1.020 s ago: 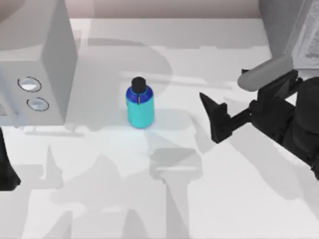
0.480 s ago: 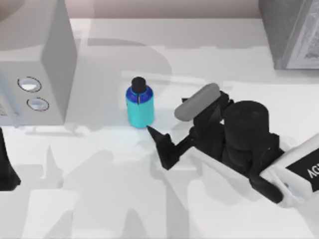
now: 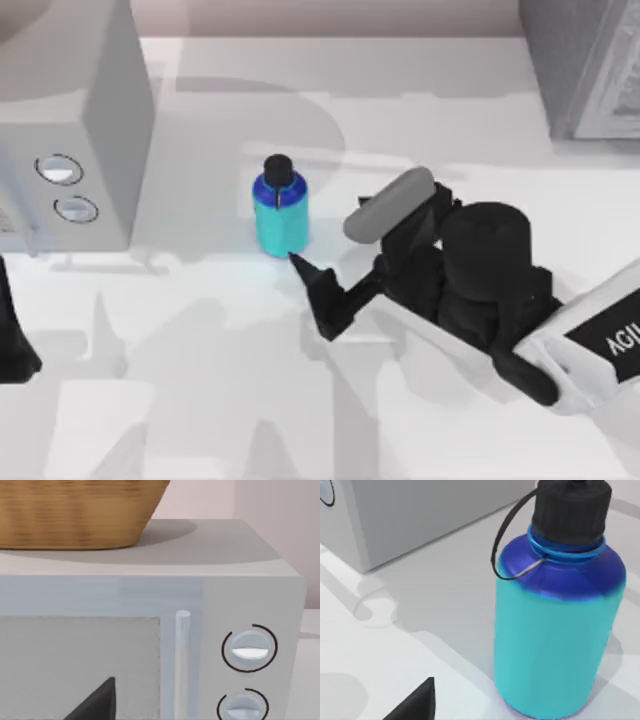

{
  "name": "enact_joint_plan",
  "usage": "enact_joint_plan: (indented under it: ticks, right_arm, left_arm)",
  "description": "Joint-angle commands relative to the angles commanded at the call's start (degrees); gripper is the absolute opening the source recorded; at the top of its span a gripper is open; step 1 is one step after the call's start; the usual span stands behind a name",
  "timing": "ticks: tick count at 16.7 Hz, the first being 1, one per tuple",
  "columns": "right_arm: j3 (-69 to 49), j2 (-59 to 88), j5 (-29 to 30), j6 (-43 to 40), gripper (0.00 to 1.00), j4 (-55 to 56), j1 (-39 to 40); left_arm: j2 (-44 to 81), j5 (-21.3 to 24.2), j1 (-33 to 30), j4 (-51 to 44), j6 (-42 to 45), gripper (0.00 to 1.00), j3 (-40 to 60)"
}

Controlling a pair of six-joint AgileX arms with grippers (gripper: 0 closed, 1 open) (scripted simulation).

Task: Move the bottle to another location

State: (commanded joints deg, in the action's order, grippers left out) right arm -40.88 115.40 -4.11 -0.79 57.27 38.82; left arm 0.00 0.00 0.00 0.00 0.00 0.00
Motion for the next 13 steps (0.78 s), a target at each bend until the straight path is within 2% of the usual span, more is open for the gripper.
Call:
enact_joint_plan:
  ticks: [10, 13]
  right_arm:
    - [-21.58, 15.56, 1.05, 0.19, 1.00, -5.89, 1.03]
    - [-24.58, 17.61, 1.18, 0.20, 1.00, -6.85, 1.14]
  left_arm:
    - [0.00, 0.00, 0.00, 0.00, 0.00, 1.00, 0.00]
    - [0.00, 0.00, 0.00, 0.00, 0.00, 1.00, 0.00]
